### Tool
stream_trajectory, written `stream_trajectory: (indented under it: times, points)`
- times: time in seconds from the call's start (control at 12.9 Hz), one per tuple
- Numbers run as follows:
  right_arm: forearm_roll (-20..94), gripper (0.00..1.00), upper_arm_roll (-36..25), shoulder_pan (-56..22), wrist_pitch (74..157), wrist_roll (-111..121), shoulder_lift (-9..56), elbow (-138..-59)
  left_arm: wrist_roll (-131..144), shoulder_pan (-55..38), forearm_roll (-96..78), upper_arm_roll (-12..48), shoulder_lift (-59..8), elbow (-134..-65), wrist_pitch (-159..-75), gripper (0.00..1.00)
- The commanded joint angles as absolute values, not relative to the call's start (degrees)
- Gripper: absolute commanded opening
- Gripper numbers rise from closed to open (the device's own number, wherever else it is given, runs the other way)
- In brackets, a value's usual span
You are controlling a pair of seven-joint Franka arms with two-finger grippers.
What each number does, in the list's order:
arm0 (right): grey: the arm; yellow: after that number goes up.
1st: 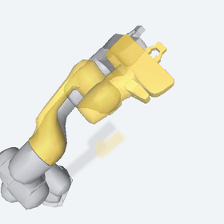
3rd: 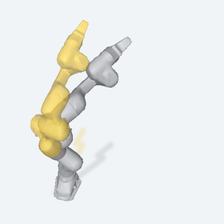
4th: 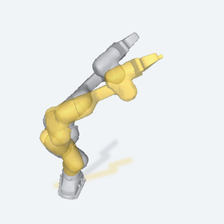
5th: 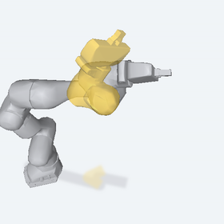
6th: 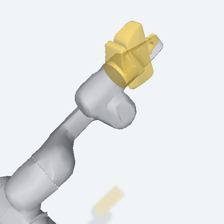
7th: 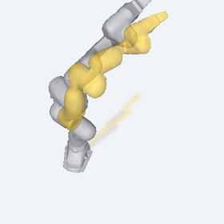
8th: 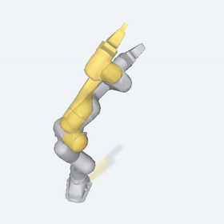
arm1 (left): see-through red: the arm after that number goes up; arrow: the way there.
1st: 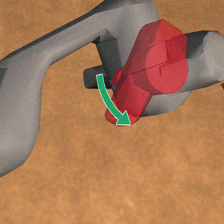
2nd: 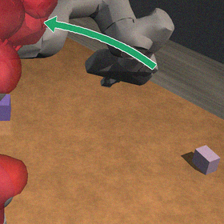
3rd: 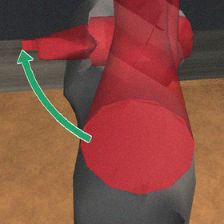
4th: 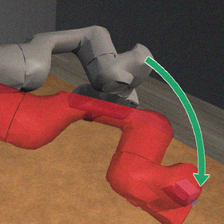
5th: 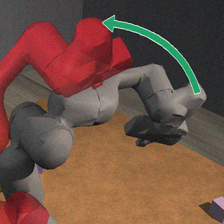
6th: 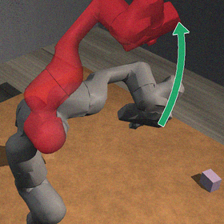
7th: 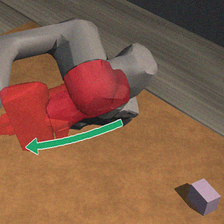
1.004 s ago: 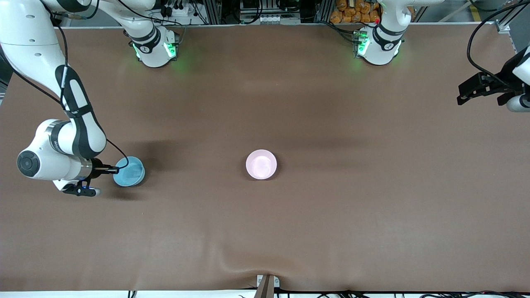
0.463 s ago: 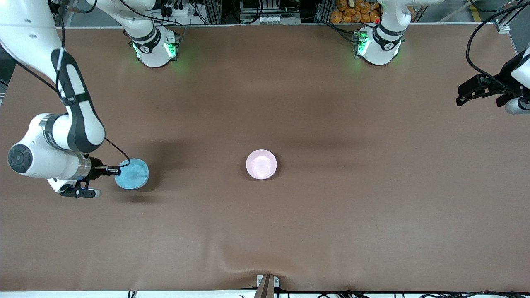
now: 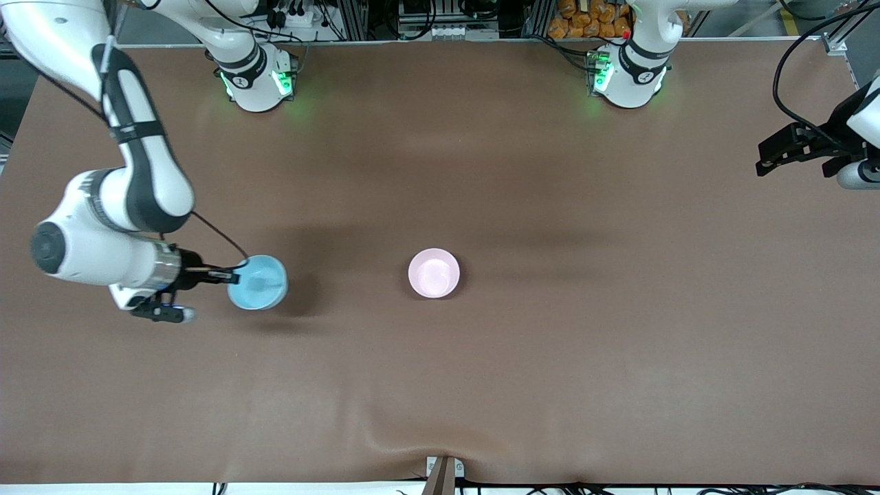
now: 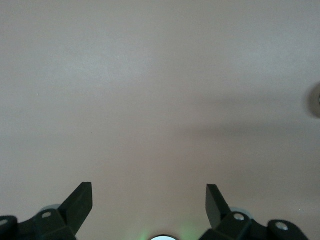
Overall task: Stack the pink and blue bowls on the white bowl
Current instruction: 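Carry the light blue bowl with the right gripper over the pink bowl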
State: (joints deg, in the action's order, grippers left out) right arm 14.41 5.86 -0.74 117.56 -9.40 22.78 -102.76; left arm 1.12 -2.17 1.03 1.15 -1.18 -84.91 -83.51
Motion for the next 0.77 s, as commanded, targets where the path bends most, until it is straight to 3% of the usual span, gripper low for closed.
stream_trajectory:
  times: [0.0,0.23,0.7]
  points:
    - [15.3,0.00,5.5,-6.8,118.1,-19.2,21.8,-103.2,0.8,-2.1,0.4,1.4,-1.6,-83.7,-83.1,1.00]
    - [15.7,0.00,5.5,-11.6,121.9,-28.3,22.2,-103.0,0.6,-2.2,0.4,1.4,-1.6,-83.7,-83.1,1.00]
    - [30.8,0.00,5.4,-18.4,124.4,-32.4,25.8,-100.1,0.4,-2.1,0.4,1.4,-1.5,-83.7,-83.1,1.00]
